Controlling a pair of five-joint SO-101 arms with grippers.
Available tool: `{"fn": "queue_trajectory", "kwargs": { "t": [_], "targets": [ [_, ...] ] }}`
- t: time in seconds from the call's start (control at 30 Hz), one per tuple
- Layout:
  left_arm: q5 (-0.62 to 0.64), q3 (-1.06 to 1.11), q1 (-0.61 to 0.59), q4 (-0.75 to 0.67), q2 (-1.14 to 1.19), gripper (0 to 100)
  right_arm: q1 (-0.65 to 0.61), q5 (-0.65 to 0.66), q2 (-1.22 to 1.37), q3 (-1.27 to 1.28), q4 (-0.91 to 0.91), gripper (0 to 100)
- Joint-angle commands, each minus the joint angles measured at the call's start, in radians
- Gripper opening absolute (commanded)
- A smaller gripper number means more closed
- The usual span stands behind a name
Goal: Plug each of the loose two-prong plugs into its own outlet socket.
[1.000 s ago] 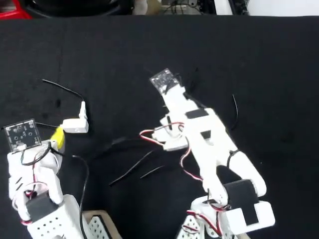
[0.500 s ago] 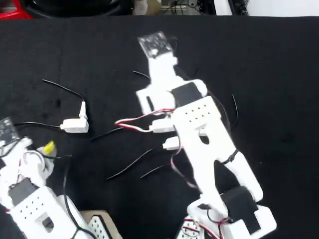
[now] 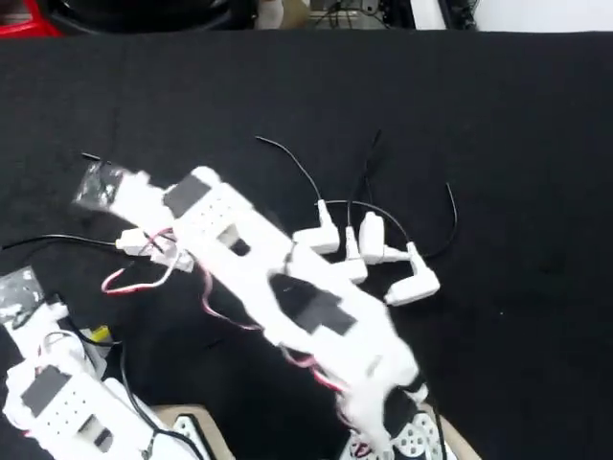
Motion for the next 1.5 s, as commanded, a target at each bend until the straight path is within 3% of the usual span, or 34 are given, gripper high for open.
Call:
{"fn": "queue_trajectory", "kwargs": {
  "t": [0.0, 0.13, 0.37, 0.43, 0.6, 1.27, 1.47],
  "targets": [
    [-0.012, 0.061, -0.015, 0.015, -0.127, 35, -0.006, 0.097, 0.173, -0.346, 0.103, 30.0],
    [-0.015, 0.061, -0.010, 0.157, -0.267, 35, -0.005, 0.164, 0.375, -0.648, 0.160, 30.0],
    [-0.015, 0.054, -0.010, 0.281, -0.399, 35, 0.011, 0.250, 0.668, -0.992, 0.281, 29.4],
    [-0.015, 0.053, -0.008, 0.281, -0.400, 35, 0.028, 0.253, 0.711, -1.058, 0.330, 24.3],
    [-0.015, 0.053, -0.005, 0.282, -0.400, 35, 0.069, 0.255, 0.748, -1.187, 0.427, 0.8],
    [-0.017, 0.053, -0.008, 0.284, -0.402, 35, 0.040, 0.278, 0.545, -1.201, 0.448, 2.0],
    [-0.017, 0.053, -0.008, 0.285, -0.402, 35, -0.003, 0.275, 0.535, -1.199, 0.388, 23.6]
  ]
}}
